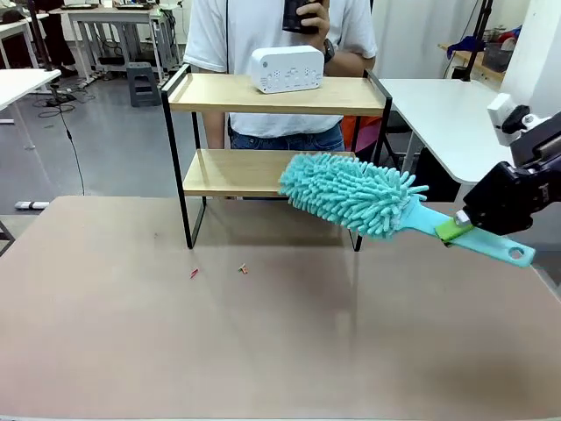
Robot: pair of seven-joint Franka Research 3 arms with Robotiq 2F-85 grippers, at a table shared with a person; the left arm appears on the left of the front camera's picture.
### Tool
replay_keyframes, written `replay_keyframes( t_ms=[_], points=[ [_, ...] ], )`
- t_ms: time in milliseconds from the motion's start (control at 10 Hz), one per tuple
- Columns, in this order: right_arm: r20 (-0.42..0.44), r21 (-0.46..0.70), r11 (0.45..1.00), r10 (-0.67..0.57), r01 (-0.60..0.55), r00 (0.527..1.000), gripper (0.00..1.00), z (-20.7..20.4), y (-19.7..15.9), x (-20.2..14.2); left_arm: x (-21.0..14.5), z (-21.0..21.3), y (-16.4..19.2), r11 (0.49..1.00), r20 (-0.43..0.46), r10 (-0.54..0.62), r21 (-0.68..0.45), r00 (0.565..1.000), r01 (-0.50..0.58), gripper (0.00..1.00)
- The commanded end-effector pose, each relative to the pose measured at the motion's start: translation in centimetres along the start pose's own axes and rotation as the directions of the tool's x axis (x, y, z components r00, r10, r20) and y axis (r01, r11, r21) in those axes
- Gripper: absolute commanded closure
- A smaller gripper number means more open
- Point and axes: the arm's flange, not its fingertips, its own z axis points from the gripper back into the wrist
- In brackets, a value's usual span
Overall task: Clean the shelf.
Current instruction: Clean the remaining tier of the Shelf with the Duster once objects are removed.
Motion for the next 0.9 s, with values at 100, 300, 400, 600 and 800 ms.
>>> replay_keyframes(
  t_ms=[100, 300, 400, 600, 800],
  points=[
    [0.000, 0.000, 1.000, 0.000, 0.000, 1.000, 0.88, 0.0, 0.0, 0.0, 0.0, -0.1, -0.2, 1.000, 0.019, -0.019, -0.023, 1.000, 0.020, 0.00],
    [0.066, -0.052, 0.999, 0.005, -0.001, 0.998, 0.88, -1.5, 0.4, 3.5, 0.0, -0.1, -0.2, 1.000, 0.019, -0.019, -0.023, 1.000, 0.020, 0.00],
    [0.080, -0.045, 0.999, 0.008, -0.004, 0.997, 0.88, -2.3, 0.2, 5.7, 0.0, -0.1, -0.2, 1.000, 0.019, -0.019, -0.023, 1.000, 0.020, 0.00],
    [0.183, -0.049, 0.999, 0.000, 0.009, 0.983, 0.88, -3.4, 0.0, 8.8, 0.0, -0.1, -0.2, 1.000, 0.019, -0.019, -0.023, 1.000, 0.020, 0.00],
    [0.242, -0.092, 0.995, -0.009, 0.032, 0.970, 0.88, -4.0, -0.5, 10.8, 0.0, -0.1, -0.2, 1.000, 0.019, -0.019, -0.023, 1.000, 0.020, 0.00]
  ],
)
